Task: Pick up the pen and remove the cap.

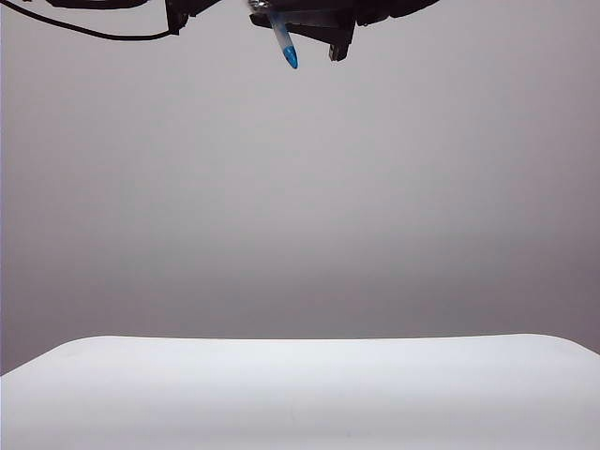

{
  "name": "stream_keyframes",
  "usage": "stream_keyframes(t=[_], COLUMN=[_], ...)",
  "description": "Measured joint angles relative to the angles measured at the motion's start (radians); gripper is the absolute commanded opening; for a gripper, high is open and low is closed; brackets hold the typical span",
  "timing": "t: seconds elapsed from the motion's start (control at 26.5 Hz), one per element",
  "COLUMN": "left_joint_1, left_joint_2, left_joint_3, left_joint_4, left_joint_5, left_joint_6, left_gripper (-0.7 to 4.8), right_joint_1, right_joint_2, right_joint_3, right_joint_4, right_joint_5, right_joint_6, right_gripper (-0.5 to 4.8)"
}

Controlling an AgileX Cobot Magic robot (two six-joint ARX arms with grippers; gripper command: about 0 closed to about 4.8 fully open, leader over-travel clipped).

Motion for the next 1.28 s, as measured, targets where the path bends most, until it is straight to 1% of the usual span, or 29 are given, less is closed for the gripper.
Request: stream_keyframes(t=[0.23, 0.49, 0.79, 0.83, 0.98, 1.09, 1.13, 1.21, 1.25, 1.28], left_joint_1=[0.001, -0.003, -0.006, -0.005, 0.003, -0.001, 0.001, 0.013, 0.033, 0.055], left_joint_2=[0.005, 0.008, 0.012, 0.013, -0.006, 0.000, 0.000, 0.000, 0.000, 0.000], left_joint_3=[-0.002, -0.006, 0.003, 0.014, 0.028, 0.026, 0.026, 0.026, 0.026, 0.026], left_joint_4=[-0.018, -0.039, -0.055, -0.038, 0.053, 0.035, 0.032, 0.032, 0.030, 0.028], left_joint_5=[-0.010, -0.035, -0.066, -0.077, -0.101, -0.102, -0.113, -0.166, -0.196, -0.223], left_joint_6=[-0.007, -0.005, 0.000, 0.001, 0.005, 0.015, 0.025, 0.054, 0.060, 0.062], left_gripper=[0.43, 0.43, 0.43, 0.43, 0.43, 0.43, 0.43, 0.43, 0.43, 0.43], right_joint_1=[0.002, 0.003, 0.005, 0.005, -0.005, 0.000, 0.002, 0.001, 0.000, -0.001], right_joint_2=[-0.002, -0.008, -0.011, -0.011, 0.007, 0.002, 0.001, 0.002, 0.002, 0.001], right_joint_3=[0.004, 0.008, 0.011, 0.009, -0.003, -0.001, -0.001, -0.002, -0.002, -0.002], right_joint_4=[-0.013, -0.082, -0.085, -0.108, -0.145, -0.144, -0.144, -0.145, -0.147, -0.151], right_joint_5=[0.093, 0.165, 0.240, 0.266, 0.316, 0.327, 0.355, 0.472, 0.542, 0.581], right_joint_6=[-0.005, -0.075, -0.101, -0.105, -0.112, -0.112, -0.113, -0.113, -0.113, -0.113], right_gripper=[-0.05, -0.05, -0.05, -0.05, -0.05, -0.05, -0.05, -0.05, -0.05, -0.05])
